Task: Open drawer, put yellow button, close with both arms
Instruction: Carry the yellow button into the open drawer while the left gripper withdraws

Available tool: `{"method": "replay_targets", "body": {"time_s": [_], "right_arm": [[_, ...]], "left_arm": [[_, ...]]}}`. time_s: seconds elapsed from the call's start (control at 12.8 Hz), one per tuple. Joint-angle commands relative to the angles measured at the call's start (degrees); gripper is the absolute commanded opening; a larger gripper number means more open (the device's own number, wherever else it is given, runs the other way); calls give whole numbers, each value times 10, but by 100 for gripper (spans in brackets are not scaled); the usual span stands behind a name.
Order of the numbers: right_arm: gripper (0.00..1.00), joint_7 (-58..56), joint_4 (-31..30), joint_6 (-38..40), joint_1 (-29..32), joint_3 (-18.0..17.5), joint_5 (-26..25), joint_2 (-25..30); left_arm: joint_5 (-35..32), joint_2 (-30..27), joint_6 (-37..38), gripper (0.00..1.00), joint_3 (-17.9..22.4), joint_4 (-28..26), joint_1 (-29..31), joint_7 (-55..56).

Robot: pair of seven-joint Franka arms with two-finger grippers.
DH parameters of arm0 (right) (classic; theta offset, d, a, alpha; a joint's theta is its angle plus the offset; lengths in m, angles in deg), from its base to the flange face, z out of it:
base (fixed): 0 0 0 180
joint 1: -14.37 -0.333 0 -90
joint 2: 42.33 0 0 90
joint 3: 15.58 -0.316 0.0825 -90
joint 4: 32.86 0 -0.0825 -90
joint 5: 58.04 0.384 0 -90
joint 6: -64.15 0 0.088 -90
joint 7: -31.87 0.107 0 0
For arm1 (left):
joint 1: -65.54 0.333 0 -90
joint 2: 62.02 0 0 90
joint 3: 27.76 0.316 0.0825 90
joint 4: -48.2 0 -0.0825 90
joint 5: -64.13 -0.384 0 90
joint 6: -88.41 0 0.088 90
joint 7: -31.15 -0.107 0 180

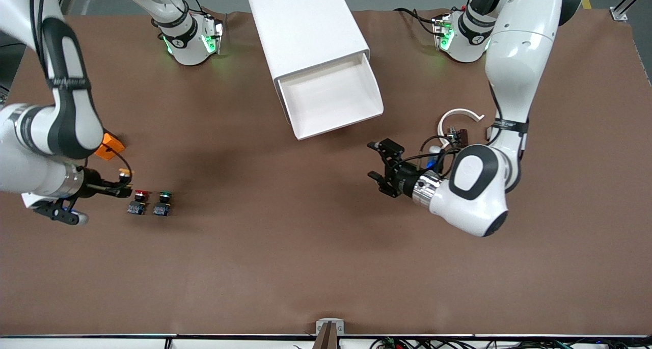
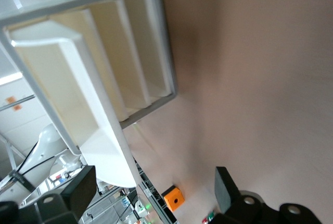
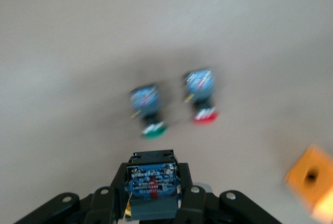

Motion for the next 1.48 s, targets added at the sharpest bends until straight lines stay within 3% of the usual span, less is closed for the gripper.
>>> {"method": "replay_targets", "body": {"time_s": [0.0, 0.23, 0.62, 0.86, 1.02, 1.17, 1.41], "right_arm": [[0, 159, -40, 35, -91, 5, 6, 97], [0, 385, -42, 57, -215, 5, 15, 140], [0, 654, -2, 32, -388, 6, 9, 132], [0, 751, 38, 22, -451, 7, 2, 94], [0, 795, 58, 15, -479, 7, -22, 61], [0, 818, 60, 1, -494, 6, -26, 41], [0, 830, 60, 0, -519, 7, -28, 17]], "left_arm": [[-3, -29, 5, 100, 44, -3, -1, -72], [-38, -53, 5, 100, 99, -4, -7, -172], [-222, -113, 4, 100, 106, -5, -4, -376], [-319, -145, 4, 100, 101, -6, -11, -443], [-360, -164, 4, 100, 98, -8, -11, -559], [-379, -186, 4, 100, 99, -10, -11, -671], [-413, -204, 3, 100, 99, -12, -11, -741]]}}
